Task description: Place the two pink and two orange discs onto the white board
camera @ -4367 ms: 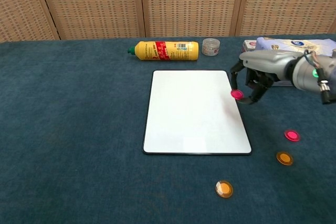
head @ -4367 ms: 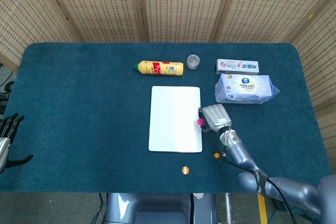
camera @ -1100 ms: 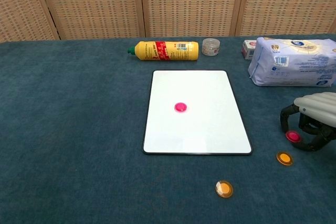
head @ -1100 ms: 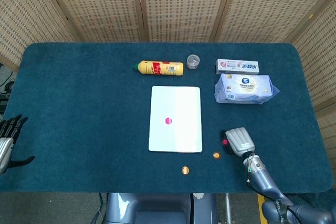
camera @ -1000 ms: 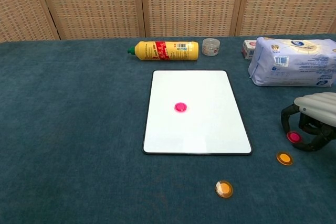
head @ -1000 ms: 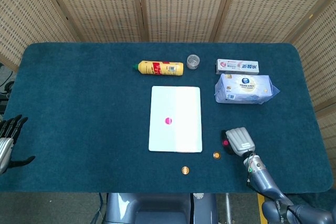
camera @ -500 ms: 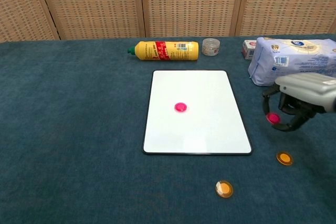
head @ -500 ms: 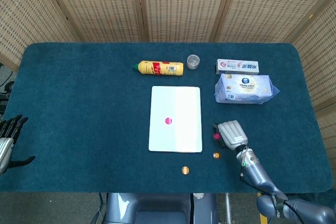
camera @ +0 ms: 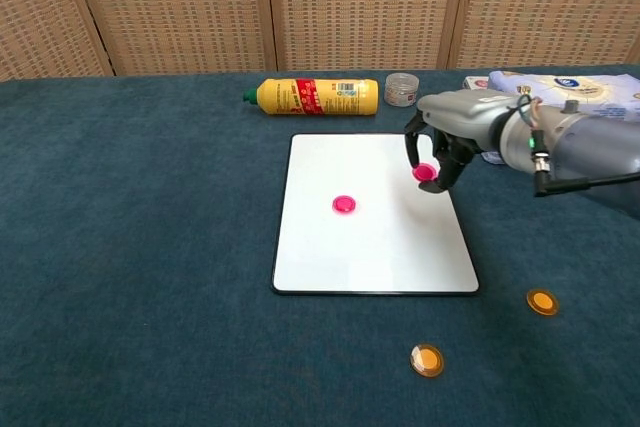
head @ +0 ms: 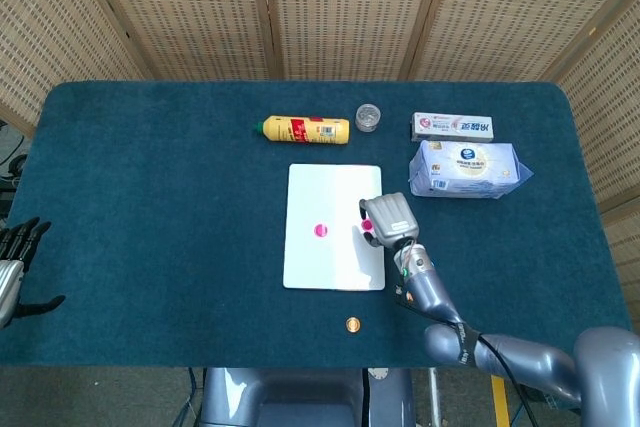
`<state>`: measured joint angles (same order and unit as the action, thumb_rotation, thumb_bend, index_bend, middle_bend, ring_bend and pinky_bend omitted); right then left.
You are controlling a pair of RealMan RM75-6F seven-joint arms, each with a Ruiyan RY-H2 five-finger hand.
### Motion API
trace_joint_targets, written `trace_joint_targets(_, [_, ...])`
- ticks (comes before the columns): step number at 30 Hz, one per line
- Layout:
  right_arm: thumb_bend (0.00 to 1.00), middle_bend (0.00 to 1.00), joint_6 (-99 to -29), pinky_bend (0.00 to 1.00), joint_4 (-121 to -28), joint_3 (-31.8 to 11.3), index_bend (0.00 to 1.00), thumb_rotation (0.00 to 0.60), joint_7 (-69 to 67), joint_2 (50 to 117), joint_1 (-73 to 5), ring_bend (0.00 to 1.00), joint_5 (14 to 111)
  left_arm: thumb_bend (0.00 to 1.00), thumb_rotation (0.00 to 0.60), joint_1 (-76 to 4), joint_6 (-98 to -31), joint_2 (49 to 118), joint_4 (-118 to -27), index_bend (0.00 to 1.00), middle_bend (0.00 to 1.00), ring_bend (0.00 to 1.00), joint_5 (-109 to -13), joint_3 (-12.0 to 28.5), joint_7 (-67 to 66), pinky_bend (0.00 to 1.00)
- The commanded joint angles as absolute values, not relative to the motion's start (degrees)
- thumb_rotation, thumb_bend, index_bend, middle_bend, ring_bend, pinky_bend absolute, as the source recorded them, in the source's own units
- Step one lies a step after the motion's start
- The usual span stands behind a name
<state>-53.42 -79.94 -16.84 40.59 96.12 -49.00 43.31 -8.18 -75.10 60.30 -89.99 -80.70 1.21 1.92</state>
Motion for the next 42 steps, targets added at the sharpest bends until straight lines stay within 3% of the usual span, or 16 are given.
trace_joint_targets(1, [0.39, 0.93, -53.8, 1.0, -77.6, -17.2, 0.55, 0.6, 42.8, 98.1, -50.9, 0.93, 40.7, 0.0, 0.6, -8.3, -74.9, 60.2, -89.9, 0.0, 0.0, 0.0, -80.5, 1.3, 2.2, 0.0])
trace_joint_targets(6, [0.32, 0.93, -54.2, 1.0, -77.2, -16.5, 0.37, 0.6, 44.3, 98.5, -51.9, 0.93, 37.8, 0.0, 0.6, -8.4, -74.6, 60.3, -89.7, 0.0, 0.0, 0.0, -80.4, 1.3, 2.2, 0.0])
trace_joint_targets(8, [0.31, 0.93, -54.7, 1.0, -77.9, -16.4, 0.35, 0.6, 44.0, 98.2, -51.9, 0.93, 38.0, 0.0, 0.6, -8.4, -74.6, 60.3, -89.7, 0.0, 0.0, 0.0, -80.5, 1.3, 2.2, 0.0])
trace_joint_targets(16, [0.33, 0.93, -58.6, 1.0, -86.9, -13.3, 0.35, 0.6, 40.4, 92.2, -48.2, 0.93, 43.4, 0.0, 0.6, -8.1, -75.5, 60.0, -89.9, 0.0, 0.0, 0.0, -81.1, 1.2, 2.7, 0.0])
trace_joint_targets(24, [0.34, 0.93, -61.6, 1.0, -97.2, -4.6, 0.35, 0.6, 33.0, 83.3, -40.0, 0.93, 54.0, 0.0, 0.6, -7.8, -76.4, 59.9, -90.2, 0.0, 0.0, 0.0, -82.3, 0.7, 2.8, 0.0])
trace_joint_targets(33, [0.36, 0.93, -64.2, 1.0, -96.2, 3.8, 0.38, 0.6, 24.2, 80.5, -32.8, 0.93, 67.8, 0.0, 0.6, -7.3, -77.5, 60.0, -90.6, 0.0, 0.0, 0.0, -83.3, 0.3, 2.2, 0.0])
trace_joint_targets(42, [0.36, 0.93, -65.0, 1.0, -92.4, 5.5, 0.38, 0.6, 20.7, 82.0, -29.6, 0.93, 72.1, 0.0, 0.6, -7.3, -77.3, 60.3, -90.5, 0.0, 0.0, 0.0, -83.3, 0.2, 1.5, 0.0])
